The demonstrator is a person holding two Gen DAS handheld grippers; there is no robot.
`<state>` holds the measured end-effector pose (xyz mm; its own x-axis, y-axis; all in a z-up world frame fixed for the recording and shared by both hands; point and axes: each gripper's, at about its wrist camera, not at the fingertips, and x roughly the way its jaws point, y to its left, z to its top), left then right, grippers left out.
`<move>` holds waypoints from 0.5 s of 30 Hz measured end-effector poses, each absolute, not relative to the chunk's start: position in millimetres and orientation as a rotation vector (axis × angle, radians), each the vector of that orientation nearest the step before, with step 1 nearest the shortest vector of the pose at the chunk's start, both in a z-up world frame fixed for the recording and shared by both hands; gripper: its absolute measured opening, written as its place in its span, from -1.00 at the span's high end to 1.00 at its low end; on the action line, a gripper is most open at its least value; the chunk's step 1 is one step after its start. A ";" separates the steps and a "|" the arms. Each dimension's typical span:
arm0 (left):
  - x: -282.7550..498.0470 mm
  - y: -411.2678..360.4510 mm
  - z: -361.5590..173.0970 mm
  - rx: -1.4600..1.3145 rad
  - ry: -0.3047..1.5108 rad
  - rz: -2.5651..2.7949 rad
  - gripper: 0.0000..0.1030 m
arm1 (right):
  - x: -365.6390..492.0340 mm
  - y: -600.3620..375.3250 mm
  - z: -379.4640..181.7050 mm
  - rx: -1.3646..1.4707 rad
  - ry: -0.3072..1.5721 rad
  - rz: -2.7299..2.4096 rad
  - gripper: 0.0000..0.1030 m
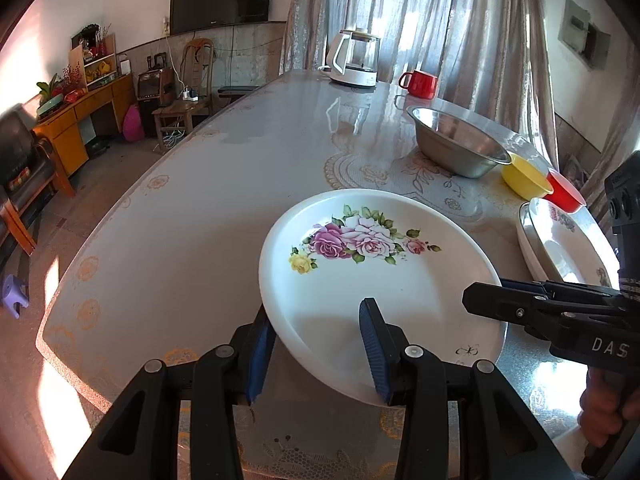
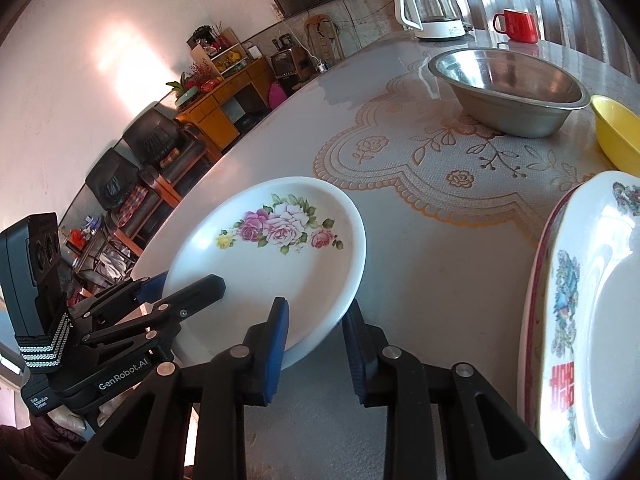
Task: Organize plates and bowls
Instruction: 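Lift the rose-print plate with the left tool toward the plate stack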
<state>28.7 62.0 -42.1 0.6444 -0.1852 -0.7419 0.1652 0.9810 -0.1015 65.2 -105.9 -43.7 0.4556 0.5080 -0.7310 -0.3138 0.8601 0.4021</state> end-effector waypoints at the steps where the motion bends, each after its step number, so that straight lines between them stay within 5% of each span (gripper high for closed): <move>1: 28.4 61.3 -40.7 -0.027 0.843 -0.202 0.18 | 63.7 -107.3 -42.7 0.222 0.969 0.511 0.48; 15: 20.7 45.6 -17.4 -0.014 0.776 -0.255 0.18 | 45.1 -127.7 -32.4 0.249 0.900 0.498 0.48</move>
<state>20.7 45.6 -17.4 0.6846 -0.2324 -0.6909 0.2222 0.9692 -0.1059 45.1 -127.7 -32.4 0.5187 0.5122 -0.6846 -0.3083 0.8589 0.4091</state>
